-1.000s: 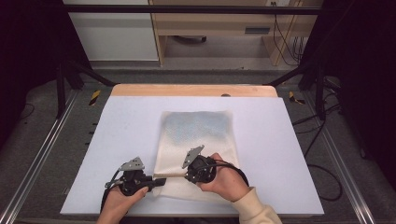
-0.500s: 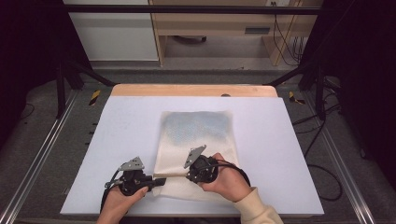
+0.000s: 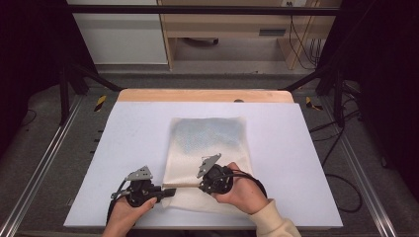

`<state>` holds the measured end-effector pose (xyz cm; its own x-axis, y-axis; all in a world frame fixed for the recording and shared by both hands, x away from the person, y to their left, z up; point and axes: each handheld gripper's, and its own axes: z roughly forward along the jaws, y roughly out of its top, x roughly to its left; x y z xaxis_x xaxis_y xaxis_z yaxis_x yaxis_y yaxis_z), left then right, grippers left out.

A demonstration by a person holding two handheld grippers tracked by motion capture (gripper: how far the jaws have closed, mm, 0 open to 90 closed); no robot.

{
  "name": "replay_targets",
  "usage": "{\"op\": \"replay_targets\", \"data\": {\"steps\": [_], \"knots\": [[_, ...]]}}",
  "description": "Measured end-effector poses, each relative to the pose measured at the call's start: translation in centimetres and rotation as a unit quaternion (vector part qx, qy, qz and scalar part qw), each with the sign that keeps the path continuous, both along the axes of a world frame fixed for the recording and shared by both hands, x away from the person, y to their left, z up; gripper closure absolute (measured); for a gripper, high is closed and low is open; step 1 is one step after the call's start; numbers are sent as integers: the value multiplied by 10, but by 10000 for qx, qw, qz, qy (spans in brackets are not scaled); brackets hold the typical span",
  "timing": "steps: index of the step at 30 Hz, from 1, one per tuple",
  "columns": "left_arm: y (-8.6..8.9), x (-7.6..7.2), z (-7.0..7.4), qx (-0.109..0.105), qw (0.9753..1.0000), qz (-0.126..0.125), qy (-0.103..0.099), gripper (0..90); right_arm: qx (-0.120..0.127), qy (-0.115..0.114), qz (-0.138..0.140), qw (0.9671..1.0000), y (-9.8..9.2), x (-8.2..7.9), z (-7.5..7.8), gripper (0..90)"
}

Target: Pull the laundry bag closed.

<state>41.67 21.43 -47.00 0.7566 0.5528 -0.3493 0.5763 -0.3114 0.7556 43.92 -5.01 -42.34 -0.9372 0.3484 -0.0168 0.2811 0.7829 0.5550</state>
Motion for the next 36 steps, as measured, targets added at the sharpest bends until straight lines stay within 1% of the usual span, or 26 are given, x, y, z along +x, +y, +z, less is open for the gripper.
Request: {"op": "replay_targets", "data": {"steps": [3, 8, 13, 20, 24, 25, 27, 30, 31, 35, 36], "knots": [[-1, -1, 0, -1, 10000, -11, 15, 834, 23, -13, 4, 10000, -1, 0, -1, 819], [-3, -2, 0, 61, 10000, -37, -26, 835, -52, -4, -16, 10000, -2, 0, -2, 819], [-4, -2, 0, 49, 10000, -56, -28, 835, -39, -33, -26, 10000, -5, -1, -1, 819], [-4, -2, 0, 52, 10000, -70, -30, 835, 1, -20, -53, 10000, -10, -2, -3, 819], [-4, -2, 0, 35, 10000, -69, -8, 835, -19, 5, -93, 10000, -12, -3, -3, 819], [-3, -1, 0, 44, 10000, -57, -31, 835, -10, -18, -74, 10000, -13, -3, -3, 819], [-3, -2, 0, 46, 10000, -54, -45, 835, 10, -7, -138, 9999, -16, -3, -3, 819], [-3, -2, 1, 36, 10000, -41, -48, 835, 17, -48, -163, 9999, -20, -3, -3, 819], [-3, -2, 1, 31, 10000, -44, -49, 835, 32, -43, -213, 9998, -22, -4, -3, 819], [-2, -2, 1, 40, 10000, -48, -62, 835, 27, -36, -238, 9997, -27, -6, -4, 819], [-2, -2, 1, 33, 10000, -47, -60, 835, 46, -24, -285, 9996, -28, -7, -4, 819]]}}
